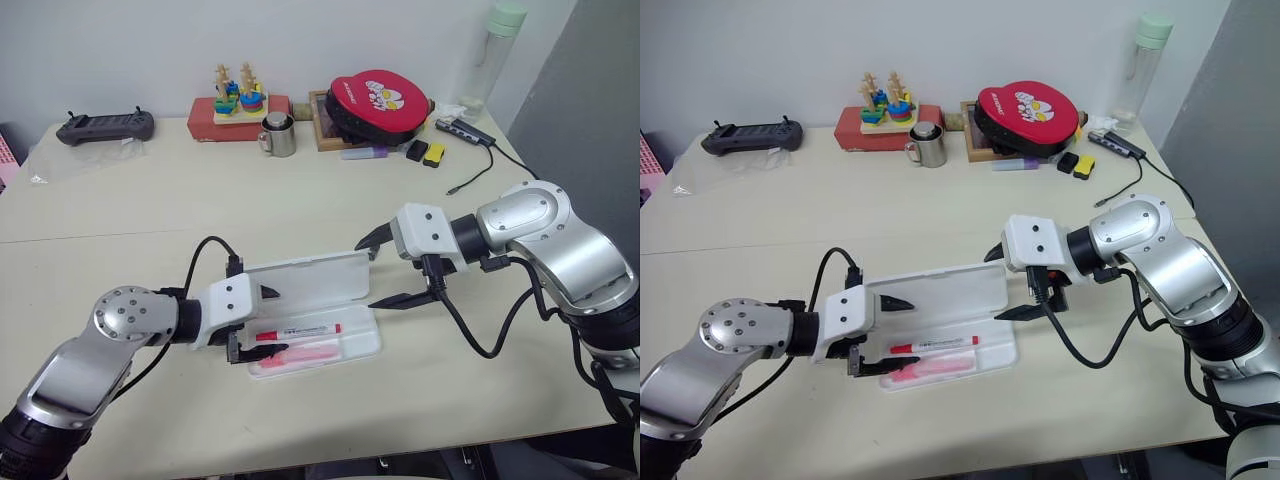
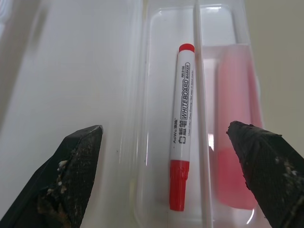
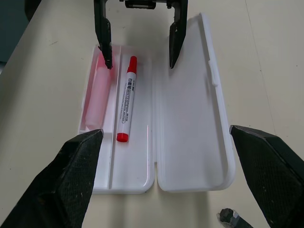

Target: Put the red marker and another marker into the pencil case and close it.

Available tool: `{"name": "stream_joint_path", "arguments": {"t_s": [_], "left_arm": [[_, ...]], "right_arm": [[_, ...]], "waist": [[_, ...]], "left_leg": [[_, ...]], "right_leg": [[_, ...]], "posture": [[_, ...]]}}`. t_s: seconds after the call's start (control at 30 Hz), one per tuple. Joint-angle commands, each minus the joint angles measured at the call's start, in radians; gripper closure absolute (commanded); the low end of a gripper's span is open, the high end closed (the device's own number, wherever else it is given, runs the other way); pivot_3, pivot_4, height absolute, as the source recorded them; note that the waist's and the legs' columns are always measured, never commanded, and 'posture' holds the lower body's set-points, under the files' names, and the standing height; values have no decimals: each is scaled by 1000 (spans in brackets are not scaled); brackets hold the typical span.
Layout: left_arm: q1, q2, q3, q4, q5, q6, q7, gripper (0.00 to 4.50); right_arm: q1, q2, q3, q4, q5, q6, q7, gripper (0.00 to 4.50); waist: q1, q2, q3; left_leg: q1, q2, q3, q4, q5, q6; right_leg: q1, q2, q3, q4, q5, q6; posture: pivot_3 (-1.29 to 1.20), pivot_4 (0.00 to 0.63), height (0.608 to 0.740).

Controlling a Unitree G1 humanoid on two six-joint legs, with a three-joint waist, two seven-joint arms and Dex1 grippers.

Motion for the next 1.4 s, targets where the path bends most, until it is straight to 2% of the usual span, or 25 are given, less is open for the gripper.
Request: {"name": "stream_joint_path", "arguments": {"t_s": [0.03, 1.0, 1.13, 1.23, 1.4], "left_arm": [[-14, -12, -16, -27, 9, -5, 13, 8], [-57, -43, -116, 38, 93, -89, -12, 8], [-68, -59, -85, 22, 45, -52, -18, 8], [-74, -32, -11, -13, -50, 14, -50, 8], [-84, 18, 74, -40, -126, 68, -79, 8]], "right_arm": [[-10, -2, -28, -17, -1, -2, -2, 0], [-3, -7, -32, -28, -1, 11, -12, 0], [-2, -8, -33, -30, -1, 14, -13, 0], [-3, -13, -35, -26, -3, 12, -12, 0], [-3, -18, -38, -17, -7, 6, -12, 0]], "waist": [[0, 0, 0], [0, 0, 0], [0, 0, 0], [0, 0, 0], [-1, 0, 0]], "left_leg": [[0, 0, 0, 0, 0, 0], [0, 0, 0, 0, 0, 0], [0, 0, 0, 0, 0, 0], [0, 0, 0, 0, 0, 0], [0, 0, 0, 0, 0, 0]], "right_leg": [[0, 0, 0, 0, 0, 0], [0, 0, 0, 0, 0, 0], [0, 0, 0, 0, 0, 0], [0, 0, 0, 0, 0, 0], [0, 0, 0, 0, 0, 0]], "posture": [[0, 150, 740], [0, 150, 740], [0, 150, 740], [0, 150, 740], [0, 150, 740]]}}
